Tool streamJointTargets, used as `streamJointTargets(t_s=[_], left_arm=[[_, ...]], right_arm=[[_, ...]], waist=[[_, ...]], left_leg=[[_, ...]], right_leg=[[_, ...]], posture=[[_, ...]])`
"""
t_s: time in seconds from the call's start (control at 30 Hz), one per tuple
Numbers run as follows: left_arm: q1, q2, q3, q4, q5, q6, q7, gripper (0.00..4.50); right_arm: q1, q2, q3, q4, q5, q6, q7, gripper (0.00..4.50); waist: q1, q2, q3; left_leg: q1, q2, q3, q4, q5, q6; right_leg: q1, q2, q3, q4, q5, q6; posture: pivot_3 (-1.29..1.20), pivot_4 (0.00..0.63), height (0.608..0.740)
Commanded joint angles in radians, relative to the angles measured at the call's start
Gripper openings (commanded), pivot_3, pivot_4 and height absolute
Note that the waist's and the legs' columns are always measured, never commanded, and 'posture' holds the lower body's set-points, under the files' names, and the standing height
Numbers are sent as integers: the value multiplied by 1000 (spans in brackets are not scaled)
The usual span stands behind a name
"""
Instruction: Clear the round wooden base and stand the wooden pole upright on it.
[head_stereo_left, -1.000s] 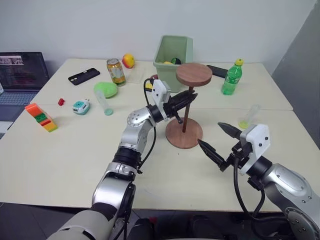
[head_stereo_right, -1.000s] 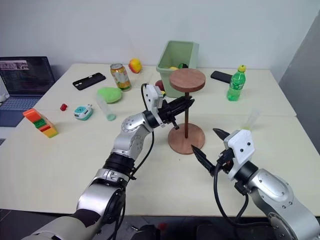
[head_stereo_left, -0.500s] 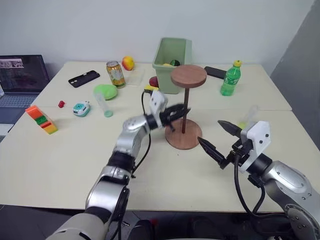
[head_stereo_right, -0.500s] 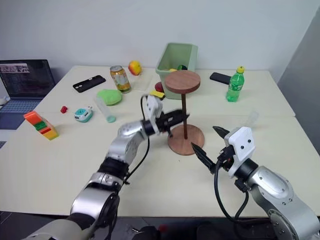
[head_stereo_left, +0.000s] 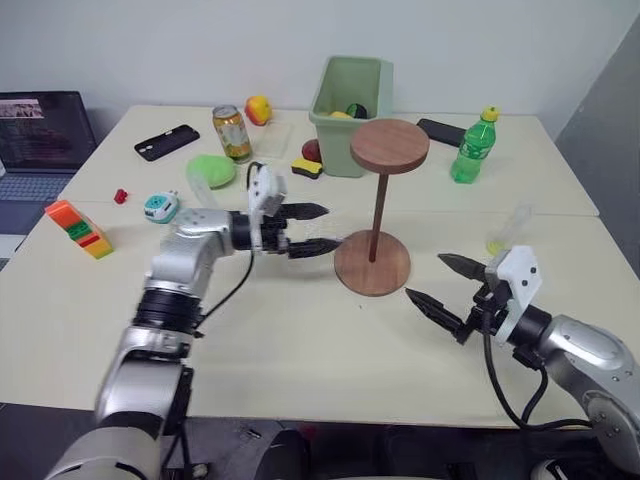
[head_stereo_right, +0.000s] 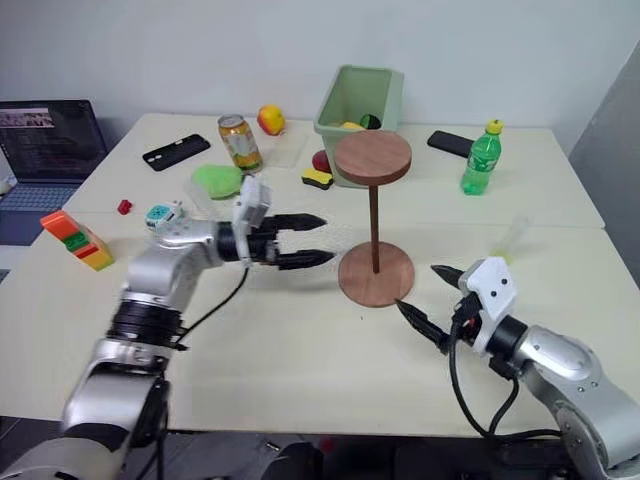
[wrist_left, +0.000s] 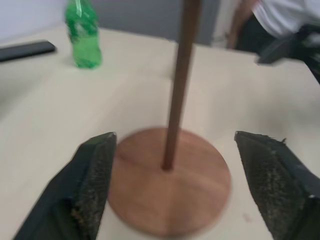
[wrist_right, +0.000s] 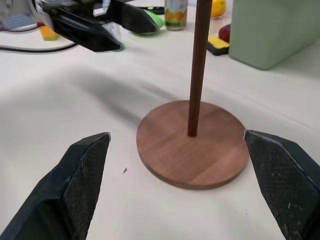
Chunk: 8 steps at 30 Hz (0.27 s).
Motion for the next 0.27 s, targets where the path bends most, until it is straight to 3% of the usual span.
streamJointTargets(t_s=[0.03,0.27], left_arm=[[-14,106,42,-72,-16,46,-49,4492],[85,143,43,-190,1,101,25,4492]], right_arm=[[-61,-59,-90,60,76,25,72,4500],[-51,-77,-76,92,74,23,116,4500]], waist=[[-2,1,1],[14,0,2]], left_leg=[[0,0,0,0,0,0],[-3,0,-1,1,-2,3]], right_leg=[[0,0,0,0,0,0],[-1,-1,-2,-2,0,0]], posture=[[0,150,740],[0,150,740]])
